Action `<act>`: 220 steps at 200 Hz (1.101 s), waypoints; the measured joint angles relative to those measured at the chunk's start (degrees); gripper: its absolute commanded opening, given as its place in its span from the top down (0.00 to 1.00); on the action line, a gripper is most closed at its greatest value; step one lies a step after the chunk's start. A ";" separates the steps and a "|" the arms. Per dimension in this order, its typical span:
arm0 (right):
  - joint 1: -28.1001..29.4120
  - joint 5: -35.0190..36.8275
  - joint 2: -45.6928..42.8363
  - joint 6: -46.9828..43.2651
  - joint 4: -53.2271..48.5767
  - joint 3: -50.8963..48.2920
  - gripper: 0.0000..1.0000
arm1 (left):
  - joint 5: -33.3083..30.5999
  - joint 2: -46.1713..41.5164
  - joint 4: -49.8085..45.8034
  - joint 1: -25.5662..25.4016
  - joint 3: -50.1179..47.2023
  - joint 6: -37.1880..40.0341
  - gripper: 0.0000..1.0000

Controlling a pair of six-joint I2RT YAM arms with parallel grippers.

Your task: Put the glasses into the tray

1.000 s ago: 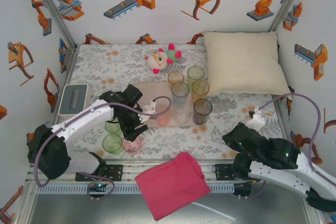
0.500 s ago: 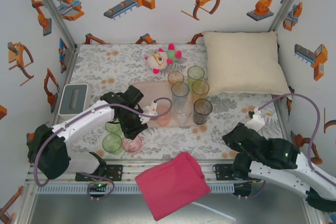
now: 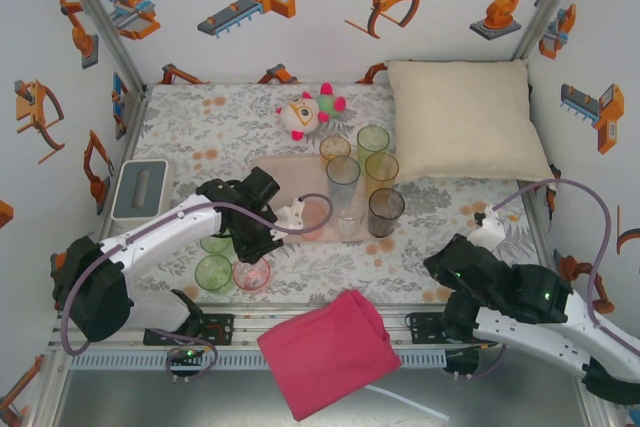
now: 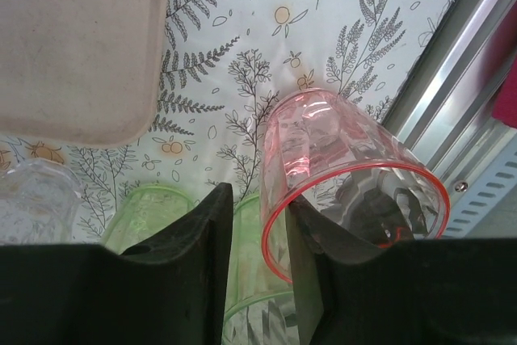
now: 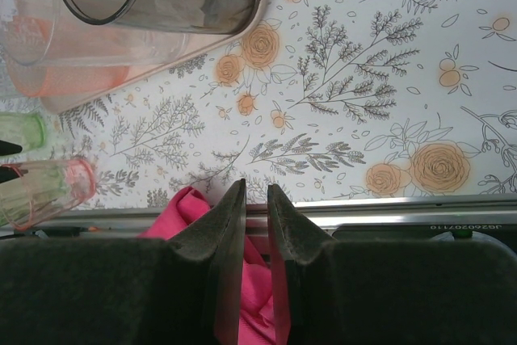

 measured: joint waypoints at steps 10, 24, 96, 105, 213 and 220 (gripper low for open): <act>0.00 0.00 -0.15 0.00 -0.02 -0.20 0.79 | -0.37 -0.09 0.02 -0.26 0.00 -0.02 0.69; 0.00 0.00 -0.24 0.00 -0.02 -0.33 0.78 | -0.87 -0.33 0.09 -0.52 0.00 -0.04 0.69; 0.00 0.00 -0.37 0.00 0.00 -0.50 0.79 | -2.23 -1.18 0.24 -0.87 0.00 -0.42 0.85; 0.00 0.00 -0.35 0.00 0.00 -0.50 0.79 | -2.36 -1.20 0.22 -0.90 0.00 -0.55 0.86; 0.00 0.00 -0.37 0.00 0.00 -0.50 0.79 | -2.58 -1.70 -1.01 -1.20 2.10 -0.90 0.89; 0.00 0.02 -0.37 0.00 0.00 -0.50 0.79 | -2.58 -1.81 -1.27 -1.20 2.47 -0.90 0.89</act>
